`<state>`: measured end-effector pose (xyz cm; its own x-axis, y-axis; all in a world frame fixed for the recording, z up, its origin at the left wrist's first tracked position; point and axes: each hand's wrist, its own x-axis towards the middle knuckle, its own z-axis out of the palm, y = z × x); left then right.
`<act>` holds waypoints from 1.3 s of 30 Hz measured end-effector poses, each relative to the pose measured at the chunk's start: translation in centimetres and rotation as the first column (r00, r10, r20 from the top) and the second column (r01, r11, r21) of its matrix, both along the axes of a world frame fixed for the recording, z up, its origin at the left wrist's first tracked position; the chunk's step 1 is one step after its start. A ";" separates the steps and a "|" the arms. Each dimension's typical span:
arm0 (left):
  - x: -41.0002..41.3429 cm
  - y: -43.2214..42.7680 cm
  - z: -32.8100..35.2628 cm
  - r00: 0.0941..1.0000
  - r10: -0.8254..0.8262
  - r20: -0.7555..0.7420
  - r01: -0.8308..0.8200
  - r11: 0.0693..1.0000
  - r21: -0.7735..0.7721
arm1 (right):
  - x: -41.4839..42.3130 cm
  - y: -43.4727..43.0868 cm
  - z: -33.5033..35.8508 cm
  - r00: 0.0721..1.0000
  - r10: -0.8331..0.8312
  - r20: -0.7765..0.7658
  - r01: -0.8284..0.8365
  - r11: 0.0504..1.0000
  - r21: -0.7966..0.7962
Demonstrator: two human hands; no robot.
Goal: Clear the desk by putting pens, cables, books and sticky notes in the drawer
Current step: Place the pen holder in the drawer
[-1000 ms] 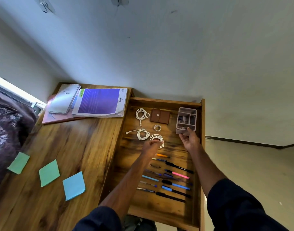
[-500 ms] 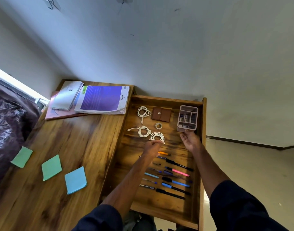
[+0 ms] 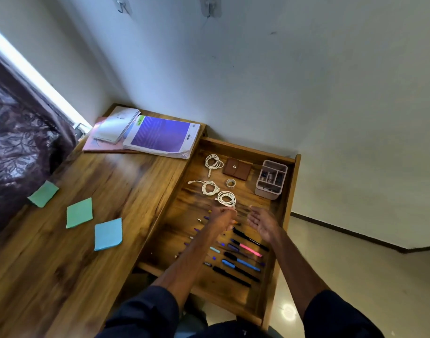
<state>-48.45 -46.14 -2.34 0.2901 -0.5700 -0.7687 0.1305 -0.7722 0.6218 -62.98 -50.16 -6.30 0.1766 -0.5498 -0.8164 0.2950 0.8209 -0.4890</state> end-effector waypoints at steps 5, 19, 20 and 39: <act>-0.5 2.6 0.4 0.998 0.058 -0.026 -0.058 0.998 0.003 | -0.2 1.2 0.5 0.995 0.101 -0.018 -0.101 0.995 -0.006; 3.0 12.4 4.0 0.965 0.258 -0.048 -0.262 0.954 -0.145 | 6.4 8.7 6.2 0.858 0.509 -0.065 -0.508 0.826 -0.243; 3.3 13.4 3.8 0.960 0.276 -0.048 -0.280 0.948 -0.153 | 6.8 9.5 6.6 0.836 0.542 -0.087 -0.544 0.797 -0.264; 2.8 19.7 7.2 0.830 0.557 0.028 -0.534 0.807 -0.252 | 9.4 9.6 10.4 0.614 0.770 -0.174 -0.754 0.507 -0.419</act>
<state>-45.61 -26.47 4.84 0.6702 -0.4478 -0.5918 0.4189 -0.4300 0.7998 -53.62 -40.52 4.07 0.7137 -0.4597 -0.5284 -0.3234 0.4529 -0.8308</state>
